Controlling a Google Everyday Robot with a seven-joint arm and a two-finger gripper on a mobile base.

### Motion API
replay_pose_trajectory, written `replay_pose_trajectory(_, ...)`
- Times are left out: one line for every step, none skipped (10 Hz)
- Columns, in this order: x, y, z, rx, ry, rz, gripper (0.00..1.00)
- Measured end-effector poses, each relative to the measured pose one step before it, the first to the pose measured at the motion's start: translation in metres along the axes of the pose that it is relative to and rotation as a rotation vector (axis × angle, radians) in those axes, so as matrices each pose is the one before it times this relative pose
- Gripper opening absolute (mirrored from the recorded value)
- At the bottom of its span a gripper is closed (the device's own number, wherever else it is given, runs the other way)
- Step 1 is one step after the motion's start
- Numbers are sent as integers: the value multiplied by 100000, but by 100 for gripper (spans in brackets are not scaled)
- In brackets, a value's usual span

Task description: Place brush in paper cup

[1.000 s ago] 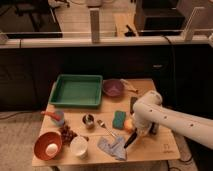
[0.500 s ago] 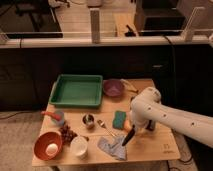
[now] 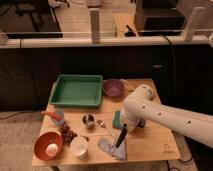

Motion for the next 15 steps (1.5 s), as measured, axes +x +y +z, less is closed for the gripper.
replay_pose_trajectory(-1008,-1195,-197,769,-583,-4312,0)
replay_pose_trajectory(-907,-1153,-31,255,-490,-3630,0)
replay_pose_trajectory(-742,-1085,-29,313,-468,-3004,0)
replay_pose_trajectory(-1075,-1470,75,-46,-648,-4332,0)
replay_pose_trajectory(-668,-1130,37,201,-282,-2979,0)
replay_pose_trajectory(-636,-1067,120,72,-259,-2952,0)
replay_pose_trajectory(-710,-1391,193,166,69,-3726,0)
replay_pose_trajectory(-1049,-1764,256,266,-526,-4520,0)
replay_pose_trajectory(-721,-1192,55,395,-365,-3398,0)
replay_pose_trajectory(-730,-1079,8,196,-554,-3358,0)
replay_pose_trajectory(-845,-1125,-54,4,-900,-4260,0)
replay_pose_trajectory(-311,-531,-50,136,-612,-1659,0)
replay_pose_trajectory(-448,-536,-119,-109,-1054,-1228,0)
replay_pose_trajectory(-952,-1487,-184,393,-1350,-2814,0)
replay_pose_trajectory(-589,-1016,-125,-24,-440,-2121,0)
